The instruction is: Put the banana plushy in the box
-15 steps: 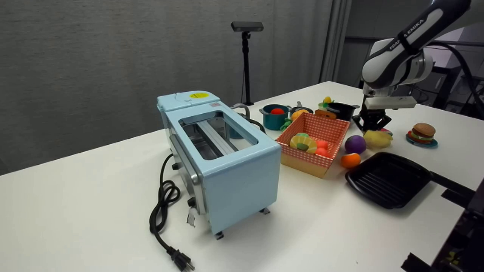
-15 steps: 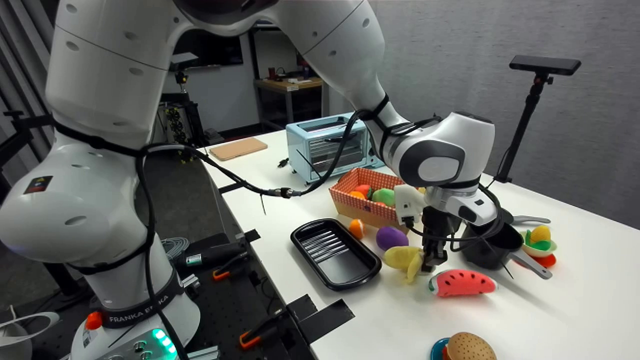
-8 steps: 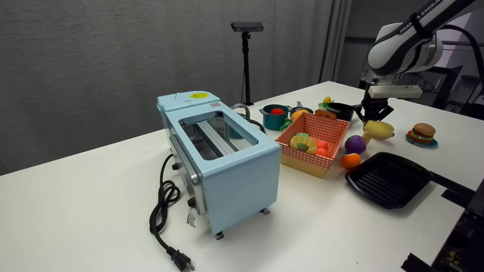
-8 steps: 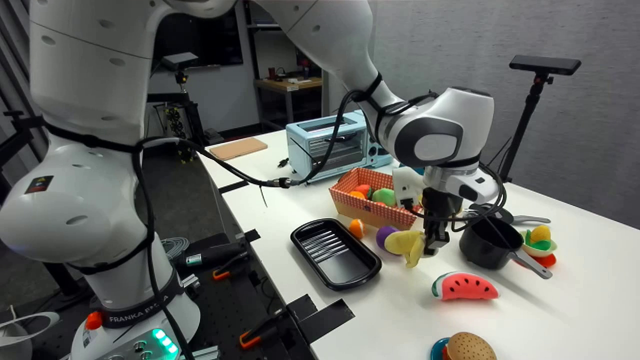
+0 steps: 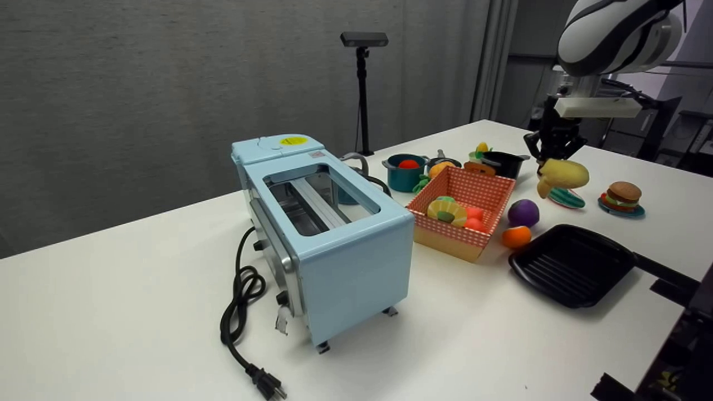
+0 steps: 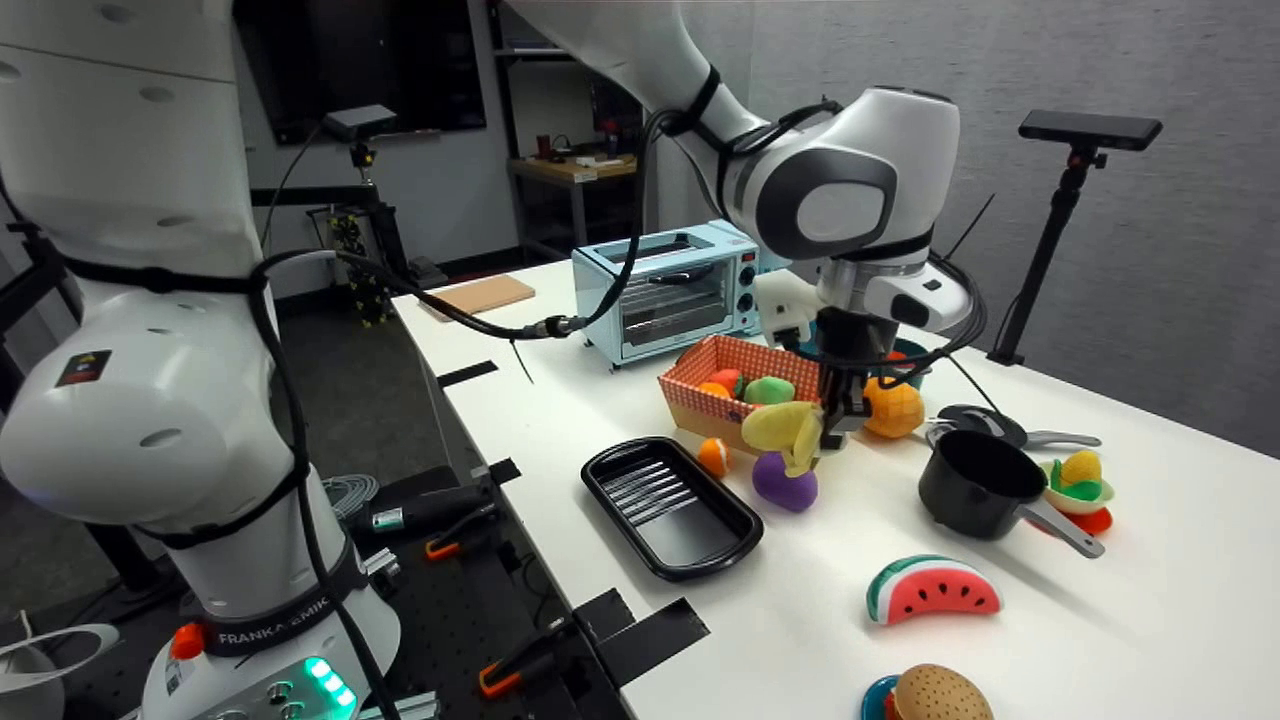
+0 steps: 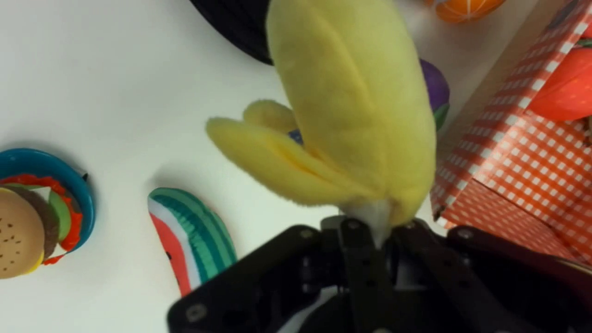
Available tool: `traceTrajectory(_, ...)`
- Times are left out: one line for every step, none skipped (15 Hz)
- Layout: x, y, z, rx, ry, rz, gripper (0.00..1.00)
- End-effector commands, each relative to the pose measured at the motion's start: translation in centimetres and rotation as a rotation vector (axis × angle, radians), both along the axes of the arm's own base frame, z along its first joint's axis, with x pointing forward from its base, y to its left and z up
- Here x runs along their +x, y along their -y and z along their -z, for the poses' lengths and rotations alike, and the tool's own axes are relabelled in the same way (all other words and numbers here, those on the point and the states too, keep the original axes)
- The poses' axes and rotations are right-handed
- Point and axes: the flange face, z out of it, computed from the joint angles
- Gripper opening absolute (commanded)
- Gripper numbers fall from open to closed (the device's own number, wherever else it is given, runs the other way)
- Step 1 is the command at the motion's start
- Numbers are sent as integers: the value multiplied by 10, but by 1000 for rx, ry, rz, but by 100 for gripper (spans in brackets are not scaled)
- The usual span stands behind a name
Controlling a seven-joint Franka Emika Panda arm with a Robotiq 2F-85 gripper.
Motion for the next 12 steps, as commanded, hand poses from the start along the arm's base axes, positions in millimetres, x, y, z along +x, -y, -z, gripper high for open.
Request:
traceTrajectory(-4,-24,-15,13,-30,-61,2)
traceTrajectory(0,-32,-16,11,-43,-75,2)
traceTrajectory(2,-38,-17,9,-53,-88,2)
traceTrajectory(6,-46,-17,5,-63,-104,2)
traceTrajectory(9,-52,-18,3,-69,-118,2)
traceTrajectory(12,-59,-19,0,-77,-134,2)
traceTrajectory(15,-66,-19,-5,-82,-149,2)
traceTrajectory(18,-73,-20,-11,-90,-164,2)
traceTrajectory(20,-79,-21,-19,-96,-178,2)
traceTrajectory(23,-84,-21,-24,-103,-191,2)
traceTrajectory(25,-89,-22,-28,-106,-203,2)
traceTrajectory(28,-93,-23,-30,-110,-213,2)
